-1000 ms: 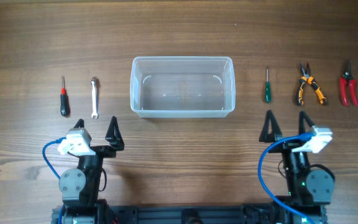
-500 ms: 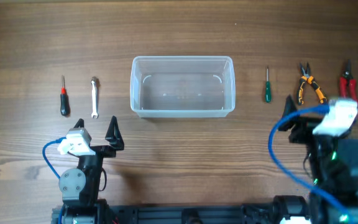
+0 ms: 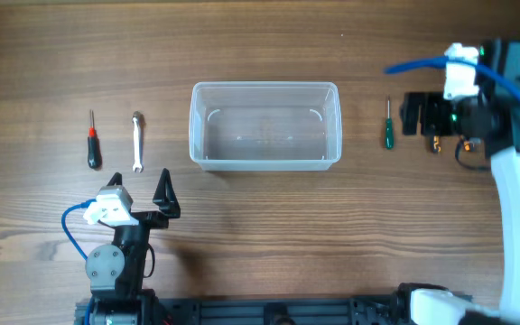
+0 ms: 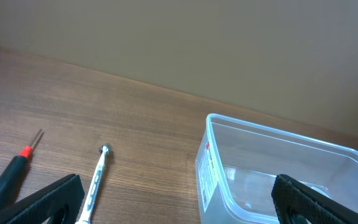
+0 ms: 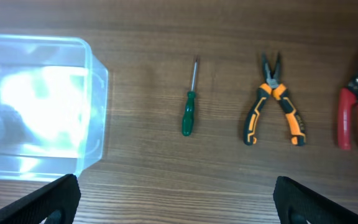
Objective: Pack container
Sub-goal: 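Move the right gripper over the red-handled shears at the far right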
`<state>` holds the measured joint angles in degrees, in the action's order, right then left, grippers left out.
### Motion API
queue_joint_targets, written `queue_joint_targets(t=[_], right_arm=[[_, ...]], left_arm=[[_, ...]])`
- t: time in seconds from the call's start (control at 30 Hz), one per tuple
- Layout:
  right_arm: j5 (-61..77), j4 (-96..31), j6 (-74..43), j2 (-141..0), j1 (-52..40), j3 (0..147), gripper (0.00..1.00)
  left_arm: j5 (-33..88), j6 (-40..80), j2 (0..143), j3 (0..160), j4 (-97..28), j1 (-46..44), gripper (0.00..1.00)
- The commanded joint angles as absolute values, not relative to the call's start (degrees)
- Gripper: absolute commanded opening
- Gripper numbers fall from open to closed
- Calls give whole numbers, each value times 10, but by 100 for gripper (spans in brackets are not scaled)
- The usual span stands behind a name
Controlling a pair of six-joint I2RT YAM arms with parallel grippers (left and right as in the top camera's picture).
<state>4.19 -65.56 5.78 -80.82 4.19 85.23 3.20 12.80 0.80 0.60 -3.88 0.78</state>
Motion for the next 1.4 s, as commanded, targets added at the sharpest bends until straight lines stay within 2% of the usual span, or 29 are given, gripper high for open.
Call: queue_joint_targets(t=[0.0, 0.3, 0.43, 0.53, 0.67, 0.83, 0.9, 1.1, 1.23, 1.37], right_arm=[[59, -665, 76, -853, 46, 884, 100], [117, -682, 73, -904, 57, 883, 100], [64, -658, 43, -904, 74, 884, 100], [59, -635, 43, -905, 129, 884, 100], [173, -628, 111, -912, 253, 884, 100], [168, -635, 116, -924, 376, 883, 100], [168, -632, 112, -924, 398, 883, 100], [168, -614, 106, -924, 409, 883, 100], [162, -569, 173, -924, 401, 883, 100], [117, -516, 191, -924, 396, 883, 100]], left_arm=[[29, 133, 4, 3, -42, 11, 100], [29, 133, 4, 3, -42, 11, 100], [29, 133, 4, 3, -42, 11, 100], [29, 133, 4, 3, -42, 11, 100], [29, 133, 4, 3, -42, 11, 100], [29, 133, 4, 3, -42, 11, 100], [29, 133, 4, 3, -42, 11, 100], [29, 133, 4, 3, -42, 11, 100], [29, 133, 4, 3, -42, 11, 100], [29, 133, 4, 3, -42, 11, 100]])
